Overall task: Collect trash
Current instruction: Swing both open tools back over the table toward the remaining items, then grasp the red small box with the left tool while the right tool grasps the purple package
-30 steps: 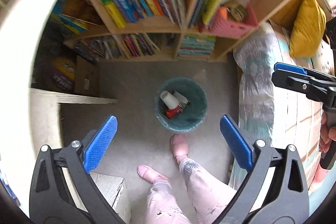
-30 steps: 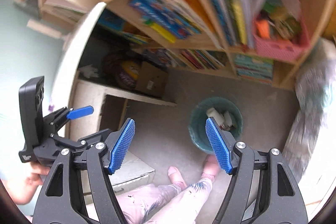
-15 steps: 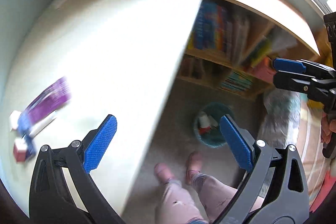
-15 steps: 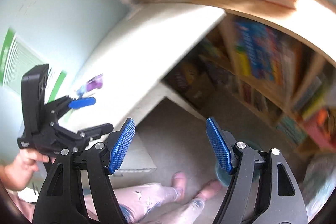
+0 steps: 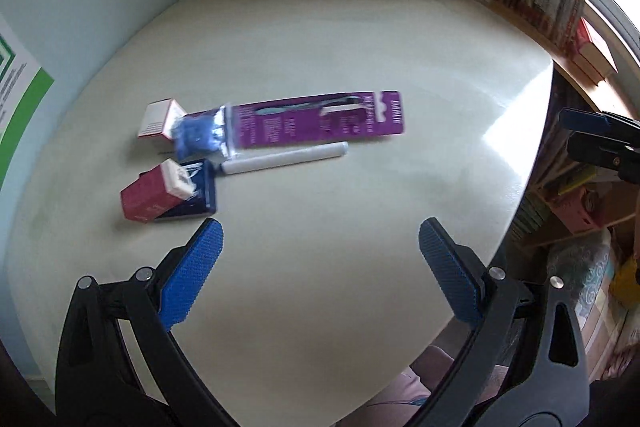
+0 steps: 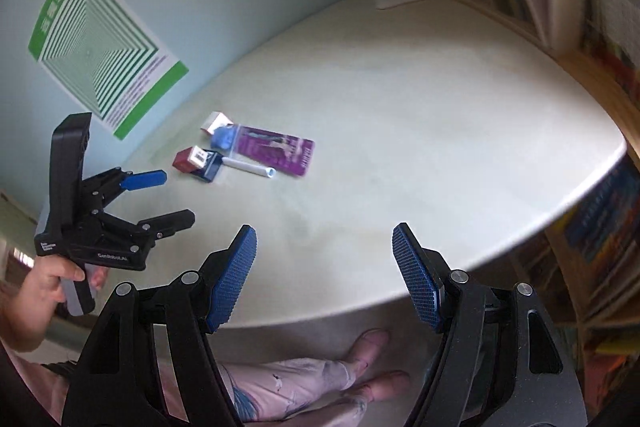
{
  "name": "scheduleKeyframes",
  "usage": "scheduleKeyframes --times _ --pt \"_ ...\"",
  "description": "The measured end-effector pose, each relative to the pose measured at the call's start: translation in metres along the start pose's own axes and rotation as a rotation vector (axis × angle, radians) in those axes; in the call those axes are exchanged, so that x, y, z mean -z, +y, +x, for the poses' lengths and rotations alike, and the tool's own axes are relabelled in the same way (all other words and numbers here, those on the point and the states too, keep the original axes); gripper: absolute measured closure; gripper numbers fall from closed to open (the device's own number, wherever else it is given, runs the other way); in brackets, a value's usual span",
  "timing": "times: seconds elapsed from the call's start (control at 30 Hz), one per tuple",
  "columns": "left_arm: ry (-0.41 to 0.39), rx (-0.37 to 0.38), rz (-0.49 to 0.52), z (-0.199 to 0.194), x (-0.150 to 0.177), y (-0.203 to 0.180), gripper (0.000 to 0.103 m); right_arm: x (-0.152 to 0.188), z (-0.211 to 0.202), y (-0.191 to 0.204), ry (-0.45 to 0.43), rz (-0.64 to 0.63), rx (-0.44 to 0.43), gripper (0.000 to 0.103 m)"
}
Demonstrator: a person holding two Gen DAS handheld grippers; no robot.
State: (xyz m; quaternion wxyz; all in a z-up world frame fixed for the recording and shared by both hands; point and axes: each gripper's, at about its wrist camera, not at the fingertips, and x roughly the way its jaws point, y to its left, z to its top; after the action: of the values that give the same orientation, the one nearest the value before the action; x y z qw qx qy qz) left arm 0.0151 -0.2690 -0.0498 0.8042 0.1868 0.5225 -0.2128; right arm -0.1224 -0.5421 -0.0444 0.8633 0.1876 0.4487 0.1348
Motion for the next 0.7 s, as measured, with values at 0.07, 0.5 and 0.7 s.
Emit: scheduleKeyframes --times 0.07,0.5,0.7 --pt "-0.002 -0.011 -0.06 0.0 0.003 0.022 0.007 -0.014 0.014 0.01 0.02 -0.039 -0.019 0.031" --pt "0.019 -0.04 -0.345 0.014 0.016 0.123 0.007 -0.091 0.115 0.076 0.168 -0.247 -0.114 0.031" --pt "0.03 -0.048 -0.428 0.028 0.016 0.143 0.007 -0.114 0.159 0.083 0.268 -0.33 -0.174 0.031"
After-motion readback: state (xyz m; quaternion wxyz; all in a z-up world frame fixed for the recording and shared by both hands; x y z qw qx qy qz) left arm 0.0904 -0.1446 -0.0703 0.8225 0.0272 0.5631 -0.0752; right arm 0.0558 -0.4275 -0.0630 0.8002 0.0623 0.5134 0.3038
